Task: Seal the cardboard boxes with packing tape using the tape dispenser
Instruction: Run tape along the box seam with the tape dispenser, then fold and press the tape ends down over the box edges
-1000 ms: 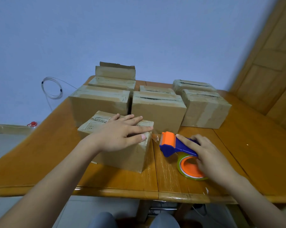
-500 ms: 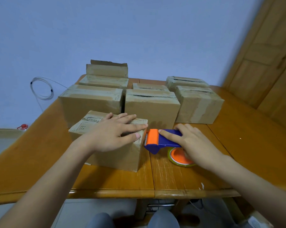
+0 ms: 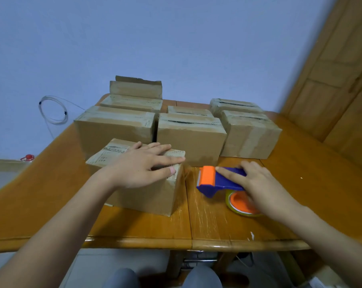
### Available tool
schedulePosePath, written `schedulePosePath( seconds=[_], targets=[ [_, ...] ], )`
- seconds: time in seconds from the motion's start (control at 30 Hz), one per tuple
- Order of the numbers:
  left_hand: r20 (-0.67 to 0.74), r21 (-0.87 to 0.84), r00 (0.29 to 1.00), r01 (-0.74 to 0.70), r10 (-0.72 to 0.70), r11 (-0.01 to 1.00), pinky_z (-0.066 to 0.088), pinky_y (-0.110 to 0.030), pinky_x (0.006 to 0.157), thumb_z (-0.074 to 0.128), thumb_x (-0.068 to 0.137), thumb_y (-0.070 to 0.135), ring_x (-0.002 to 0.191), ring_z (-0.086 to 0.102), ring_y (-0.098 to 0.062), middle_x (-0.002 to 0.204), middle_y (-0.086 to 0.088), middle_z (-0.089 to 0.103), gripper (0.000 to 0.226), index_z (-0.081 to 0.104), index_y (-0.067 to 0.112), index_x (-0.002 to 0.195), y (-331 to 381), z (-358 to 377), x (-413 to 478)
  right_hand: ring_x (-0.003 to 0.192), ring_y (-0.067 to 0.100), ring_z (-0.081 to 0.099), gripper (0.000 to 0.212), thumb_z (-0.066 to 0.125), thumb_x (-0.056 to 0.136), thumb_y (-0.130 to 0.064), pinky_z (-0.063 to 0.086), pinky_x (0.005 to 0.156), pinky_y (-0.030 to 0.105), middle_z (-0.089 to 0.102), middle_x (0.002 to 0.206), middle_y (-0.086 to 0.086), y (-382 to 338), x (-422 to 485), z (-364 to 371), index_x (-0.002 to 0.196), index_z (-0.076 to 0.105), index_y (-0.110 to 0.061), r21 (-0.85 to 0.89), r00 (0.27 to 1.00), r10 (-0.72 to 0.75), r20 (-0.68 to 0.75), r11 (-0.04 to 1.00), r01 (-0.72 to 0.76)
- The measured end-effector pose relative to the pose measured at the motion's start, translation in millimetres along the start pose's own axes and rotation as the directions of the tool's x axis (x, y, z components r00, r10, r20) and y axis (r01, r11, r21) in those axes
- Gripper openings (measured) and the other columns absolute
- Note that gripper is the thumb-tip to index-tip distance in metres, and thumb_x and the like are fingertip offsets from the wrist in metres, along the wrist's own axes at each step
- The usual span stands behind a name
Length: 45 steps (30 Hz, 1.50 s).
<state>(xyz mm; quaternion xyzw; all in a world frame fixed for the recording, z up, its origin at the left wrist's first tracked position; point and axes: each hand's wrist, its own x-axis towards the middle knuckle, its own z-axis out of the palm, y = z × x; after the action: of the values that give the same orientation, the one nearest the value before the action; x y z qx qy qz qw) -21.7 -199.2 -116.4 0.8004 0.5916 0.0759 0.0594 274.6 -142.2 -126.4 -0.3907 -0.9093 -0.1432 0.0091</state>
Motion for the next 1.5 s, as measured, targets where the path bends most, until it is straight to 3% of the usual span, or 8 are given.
schedulePosePath(
  seconds=[0.1, 0.27, 0.37, 0.53, 1.0, 1.17, 1.33, 1.5],
  targets=[
    [0.003, -0.011, 1.0, -0.001, 0.001, 1.0, -0.007, -0.042, 0.116, -0.007, 0.067, 0.085, 0.148, 0.002, -0.009, 0.16, 0.013, 0.012, 0.057, 0.013, 0.075, 0.12, -1.1, 0.6, -0.7, 0.11, 0.017, 0.045, 0.084, 0.053, 0.087, 0.004, 0.038, 0.085, 0.023, 0.047, 0.121, 0.0, 15.2, 0.1, -1.0, 0.141, 0.016, -0.05, 0.38, 0.987, 0.147, -0.066, 0.918, -0.112],
    [0.015, 0.007, 1.0, 0.004, -0.004, 1.0, -0.006, -0.041, 0.116, -0.005, 0.067, 0.087, 0.148, 0.001, -0.009, 0.161, 0.013, 0.008, 0.061, 0.011, 0.074, 0.124, 0.2, -1.1, -0.5, 0.068, -0.005, 0.059, 0.068, 0.047, 0.08, 0.023, 0.041, 0.054, 0.008, 0.064, 0.09, -0.007, 25.3, -1.1, -5.7, 0.121, 0.052, -0.03, 0.807, 0.947, 0.291, 0.135, 0.523, -0.275],
    [0.081, 0.037, 0.997, -0.01, 0.007, 0.999, -0.009, -0.042, 0.116, -0.006, 0.05, 0.099, 0.148, -0.005, -0.01, 0.161, 0.012, -0.002, 0.084, 0.003, 0.07, 0.129, 1.1, -5.0, -1.6, 0.05, 0.003, 0.058, 0.061, 0.048, 0.081, 0.023, 0.045, 0.047, 0.016, 0.064, 0.063, -0.001, 25.4, -3.9, -8.8, 0.106, 0.057, -0.032, 0.903, 0.922, 0.252, 0.293, 0.245, -0.354],
    [0.218, 0.04, 0.976, -0.011, 0.002, 0.999, -0.01, -0.044, 0.116, 0.027, 0.058, 0.093, 0.147, -0.012, -0.012, 0.161, 0.009, -0.01, 0.083, -0.005, 0.067, 0.13, 0.8, -14.7, 0.1, 0.058, 0.017, 0.062, 0.054, 0.063, 0.061, 0.013, 0.051, 0.053, 0.026, 0.064, 0.069, 0.01, 27.1, -2.3, -8.7, 0.108, 0.061, -0.012, 0.924, 0.909, 0.18, 0.377, -0.013, -0.381],
    [0.001, 0.114, 1.0, 0.024, -0.024, 0.993, 0.018, -0.039, 0.113, 0.051, 0.083, 0.07, 0.142, 0.018, -0.018, 0.154, 0.002, 0.027, 0.074, 0.022, 0.048, 0.147, 35.4, -8.3, 19.5, 0.076, 0.036, 0.052, 0.052, 0.056, 0.05, 0.009, 0.053, 0.055, 0.032, 0.059, 0.082, 0.024, 28.8, 18.9, -17.7, 0.1, 0.061, -0.006, 0.925, 0.919, 0.137, 0.369, -0.148, -0.35],
    [-0.083, -0.103, 0.996, 0.028, -0.036, 0.994, 0.025, -0.043, 0.112, 0.036, 0.071, 0.081, 0.142, 0.025, -0.019, 0.155, 0.0, 0.031, 0.089, 0.032, 0.036, 0.147, 37.2, -21.9, 19.0, 0.065, 0.028, 0.055, 0.049, 0.056, 0.048, 0.009, 0.052, 0.052, 0.029, 0.062, 0.071, 0.015, 28.5, 25.4, -29.9, 0.094, 0.062, -0.009, 0.93, 0.926, 0.128, 0.355, -0.144, -0.337],
    [-0.517, -0.167, 0.855, -0.128, 0.023, 0.978, 0.036, -0.041, 0.106, 0.045, 0.086, 0.054, 0.131, 0.039, -0.016, 0.141, 0.002, 0.048, 0.058, 0.052, 0.026, 0.136, 45.1, -49.3, 32.0, 0.065, 0.029, 0.056, 0.048, 0.056, 0.048, 0.008, 0.053, 0.051, 0.03, 0.063, 0.072, 0.015, 29.7, 27.4, -38.8, 0.093, 0.061, -0.01, 0.939, 0.935, 0.115, 0.336, -0.121, -0.323],
    [-0.568, 0.014, 0.784, -0.296, 0.251, 0.955, 0.045, -0.043, 0.092, 0.056, 0.088, 0.031, 0.117, 0.05, -0.02, 0.125, -0.001, 0.059, 0.034, 0.065, 0.022, 0.12, 61.8, -61.2, 50.8, 0.067, 0.03, 0.056, 0.05, 0.057, 0.05, 0.009, 0.053, 0.052, 0.03, 0.063, 0.074, 0.016, 27.0, 25.8, -45.6, 0.096, 0.062, -0.01, 0.937, 0.937, 0.084, 0.34, -0.12, -0.329]
  ],
)
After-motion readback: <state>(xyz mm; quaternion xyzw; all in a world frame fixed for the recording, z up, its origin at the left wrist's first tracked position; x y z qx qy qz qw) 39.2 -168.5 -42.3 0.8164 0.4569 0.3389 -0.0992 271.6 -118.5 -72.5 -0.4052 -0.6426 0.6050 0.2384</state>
